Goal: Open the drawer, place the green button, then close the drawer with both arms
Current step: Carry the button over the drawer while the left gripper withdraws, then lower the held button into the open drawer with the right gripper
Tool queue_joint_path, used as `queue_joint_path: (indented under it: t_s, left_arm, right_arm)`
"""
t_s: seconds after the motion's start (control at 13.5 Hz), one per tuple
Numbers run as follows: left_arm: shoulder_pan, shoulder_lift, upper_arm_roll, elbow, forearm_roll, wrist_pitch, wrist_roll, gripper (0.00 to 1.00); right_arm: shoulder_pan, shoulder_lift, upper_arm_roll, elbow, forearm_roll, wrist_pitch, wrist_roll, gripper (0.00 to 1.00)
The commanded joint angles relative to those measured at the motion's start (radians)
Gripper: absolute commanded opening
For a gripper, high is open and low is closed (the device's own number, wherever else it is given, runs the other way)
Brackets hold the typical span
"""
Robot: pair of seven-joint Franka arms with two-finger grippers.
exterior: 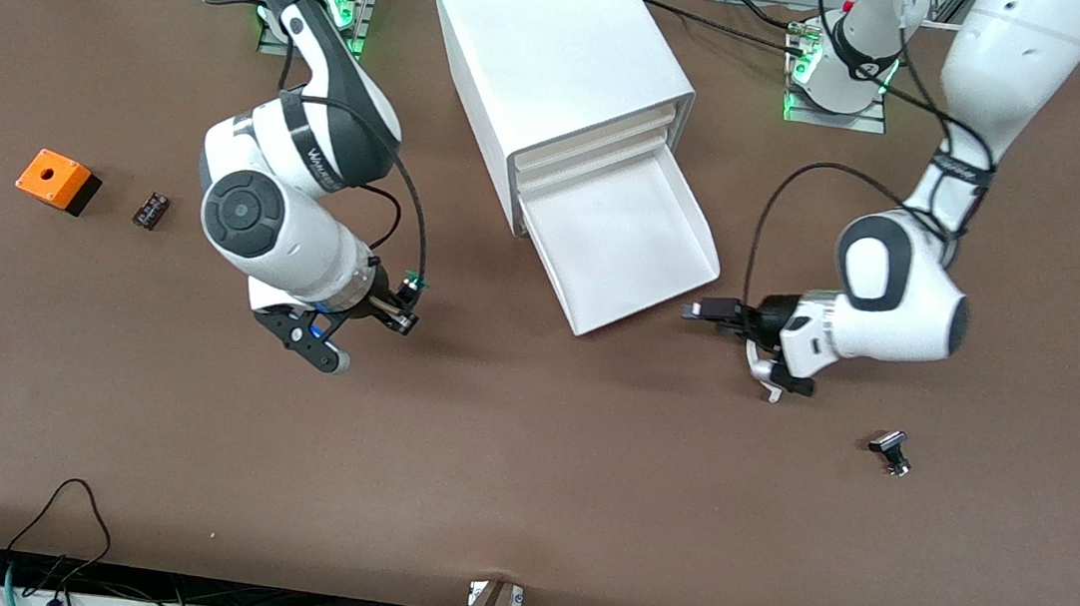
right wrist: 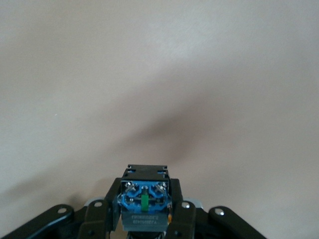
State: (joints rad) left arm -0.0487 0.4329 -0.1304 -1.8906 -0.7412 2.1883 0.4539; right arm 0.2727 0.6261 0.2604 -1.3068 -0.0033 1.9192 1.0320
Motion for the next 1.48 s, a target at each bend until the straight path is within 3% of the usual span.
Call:
queue_joint_path:
  t_s: [0.0,0.22,0.59,0.81,1.11,1.41]
  left_arm:
    - [0.026,-0.121,0.003,0.047,0.284,-0.002,-0.023,1.00]
    - [0.104,-0.226,0.005,0.051,0.374,-0.062,-0.020,1.00]
    - [0.128,-0.260,0.023,0.273,0.647,-0.376,-0.031,1.00]
    - [0.128,-0.292,0.069,0.320,0.683,-0.497,-0.032,1.00]
    - [0.118,-0.312,0.064,0.327,0.825,-0.516,-0.157,1.00]
    - [0.115,-0.309,0.064,0.329,0.835,-0.516,-0.178,1.00]
  right_arm:
    - [0.052,0.053,0.000,0.098,-0.014,-0.022,0.095,0.16]
    - [0.114,0.078,-0.006,0.133,-0.018,-0.020,0.180,0.16]
    - [0.163,0.089,-0.004,0.136,-0.021,-0.016,0.276,0.16]
    - [0.204,0.112,-0.009,0.164,-0.021,-0.003,0.347,0.16]
    - [0.296,0.171,-0.056,0.236,-0.021,0.000,0.460,0.16]
    - [0.393,0.188,-0.099,0.239,-0.023,-0.002,0.536,0.16]
